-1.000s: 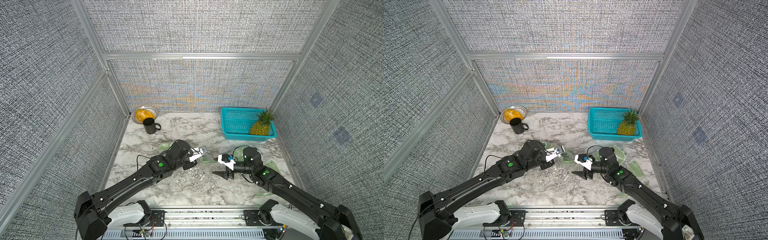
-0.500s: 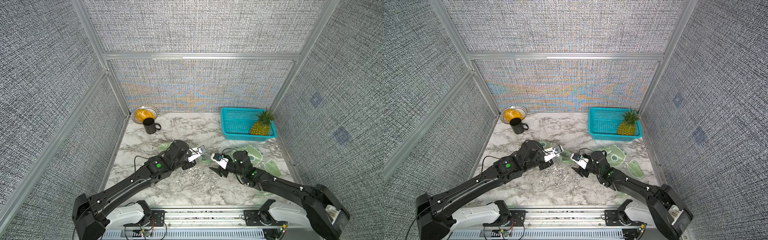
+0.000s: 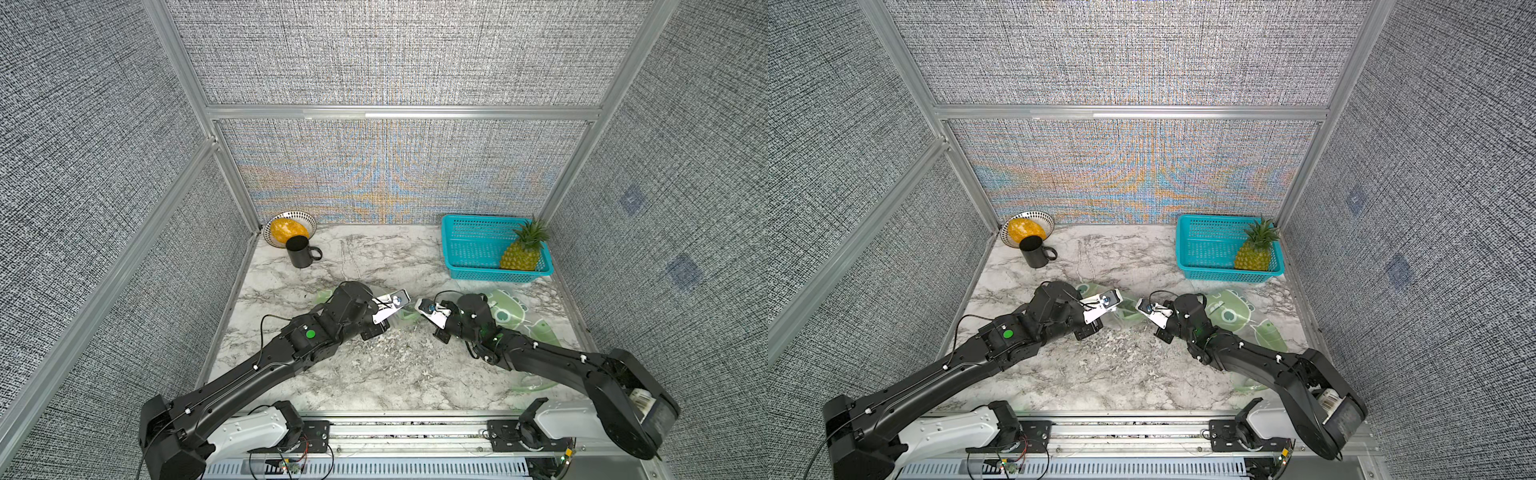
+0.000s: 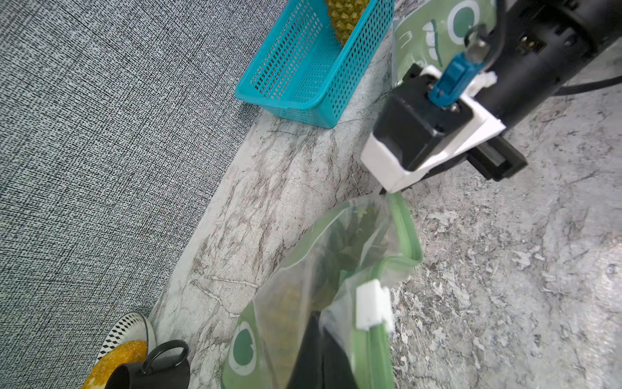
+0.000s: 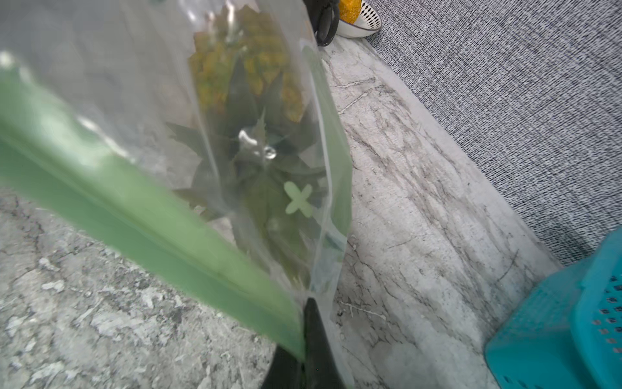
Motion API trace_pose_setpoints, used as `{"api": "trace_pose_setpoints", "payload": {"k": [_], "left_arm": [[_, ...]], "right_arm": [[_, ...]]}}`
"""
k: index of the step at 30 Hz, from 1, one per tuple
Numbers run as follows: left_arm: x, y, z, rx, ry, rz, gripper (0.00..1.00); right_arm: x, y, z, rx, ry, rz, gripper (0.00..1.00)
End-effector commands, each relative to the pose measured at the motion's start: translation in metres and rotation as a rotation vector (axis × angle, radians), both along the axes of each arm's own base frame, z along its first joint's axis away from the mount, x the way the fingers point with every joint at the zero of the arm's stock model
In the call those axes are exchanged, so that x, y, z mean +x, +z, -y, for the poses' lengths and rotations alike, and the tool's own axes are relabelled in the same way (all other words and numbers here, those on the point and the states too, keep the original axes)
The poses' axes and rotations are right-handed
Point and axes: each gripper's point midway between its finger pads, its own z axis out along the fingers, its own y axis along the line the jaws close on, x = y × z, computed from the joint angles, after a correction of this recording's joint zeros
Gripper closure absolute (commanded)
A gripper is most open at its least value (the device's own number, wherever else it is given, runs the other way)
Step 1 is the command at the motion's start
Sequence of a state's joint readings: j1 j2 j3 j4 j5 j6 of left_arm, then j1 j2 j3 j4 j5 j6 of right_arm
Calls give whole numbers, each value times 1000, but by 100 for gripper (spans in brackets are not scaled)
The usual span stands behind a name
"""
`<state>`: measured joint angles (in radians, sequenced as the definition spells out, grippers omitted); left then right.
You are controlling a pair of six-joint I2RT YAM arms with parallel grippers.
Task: Open the zip-top bag and take out the pineapple
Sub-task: Pick up the zipper food storage bag at the center of the board.
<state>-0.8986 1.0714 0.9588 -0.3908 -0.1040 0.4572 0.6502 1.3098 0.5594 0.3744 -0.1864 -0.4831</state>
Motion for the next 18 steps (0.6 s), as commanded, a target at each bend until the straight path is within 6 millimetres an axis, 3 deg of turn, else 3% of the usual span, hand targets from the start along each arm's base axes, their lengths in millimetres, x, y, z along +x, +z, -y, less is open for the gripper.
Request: {"api": "trace_pose_setpoints", "payload": {"k": [1,8,14,18], "left_arm": [[0,16,4,-70,2,4,100],[-3,47,10,-212,24,-21,100],[5,70,-1,-389,151,-21,100],[3,73,-10,-487,211,-56,100]], "right_arm": [[5,32,-1,-1,0,64,100],[-1,108,5,-49,23,107,100],[-3,147,7,-66,14,63,100],[-6,165,7,-48,5,55,100]]}}
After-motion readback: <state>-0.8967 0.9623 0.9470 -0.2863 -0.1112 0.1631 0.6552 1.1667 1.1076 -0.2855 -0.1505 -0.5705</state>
